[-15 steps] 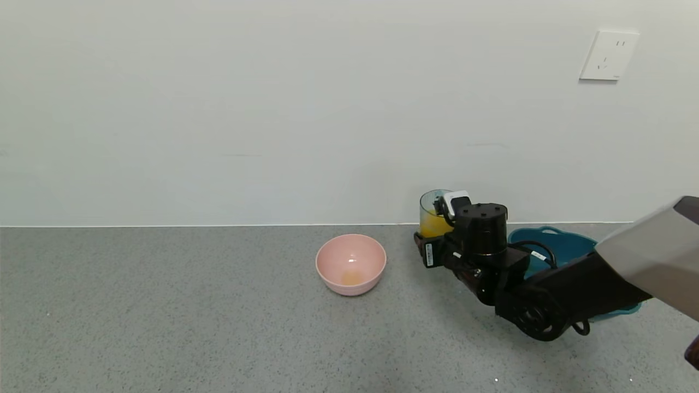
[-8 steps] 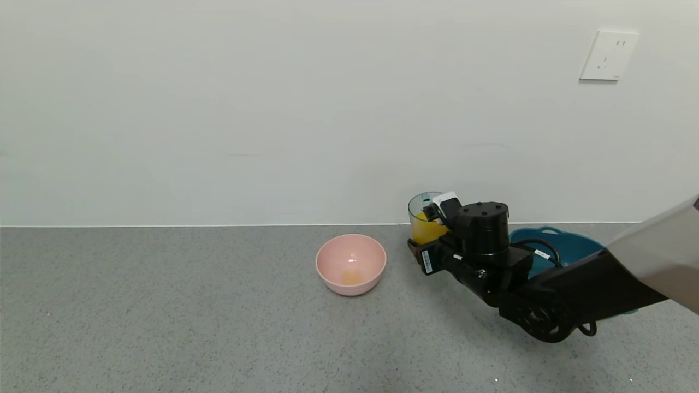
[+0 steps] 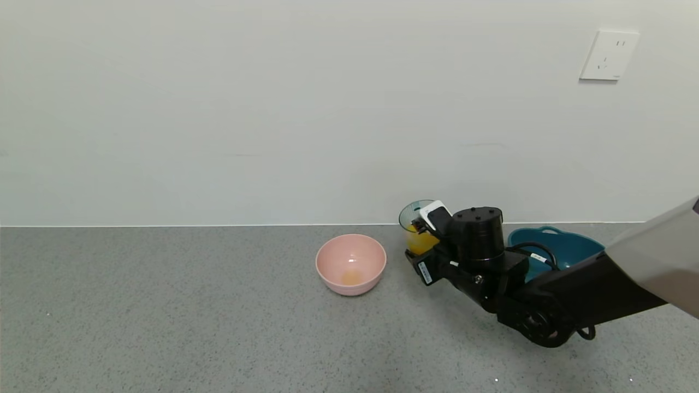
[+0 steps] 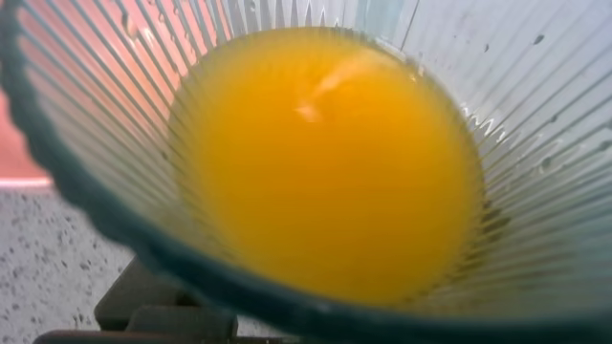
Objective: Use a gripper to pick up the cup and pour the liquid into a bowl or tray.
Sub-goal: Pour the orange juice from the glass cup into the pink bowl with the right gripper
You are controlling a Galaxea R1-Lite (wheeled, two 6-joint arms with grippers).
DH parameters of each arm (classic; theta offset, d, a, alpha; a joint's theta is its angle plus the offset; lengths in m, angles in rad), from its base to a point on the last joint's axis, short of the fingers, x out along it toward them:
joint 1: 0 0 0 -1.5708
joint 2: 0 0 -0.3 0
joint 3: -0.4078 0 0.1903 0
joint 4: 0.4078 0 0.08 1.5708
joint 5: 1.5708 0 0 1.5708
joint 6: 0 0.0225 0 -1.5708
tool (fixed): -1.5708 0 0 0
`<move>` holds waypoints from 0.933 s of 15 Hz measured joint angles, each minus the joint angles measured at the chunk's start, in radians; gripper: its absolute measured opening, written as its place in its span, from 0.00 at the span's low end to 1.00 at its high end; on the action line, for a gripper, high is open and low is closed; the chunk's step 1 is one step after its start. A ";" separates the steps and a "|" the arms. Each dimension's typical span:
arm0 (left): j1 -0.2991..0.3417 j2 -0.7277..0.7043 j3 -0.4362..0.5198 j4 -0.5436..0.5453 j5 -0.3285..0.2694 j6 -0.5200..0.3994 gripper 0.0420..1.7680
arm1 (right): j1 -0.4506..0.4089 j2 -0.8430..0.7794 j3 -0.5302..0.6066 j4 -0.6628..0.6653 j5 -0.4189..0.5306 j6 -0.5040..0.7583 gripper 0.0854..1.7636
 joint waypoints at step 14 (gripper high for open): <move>0.000 0.000 0.000 0.000 0.000 0.000 0.97 | 0.035 0.068 -0.131 0.102 -0.012 -0.138 0.74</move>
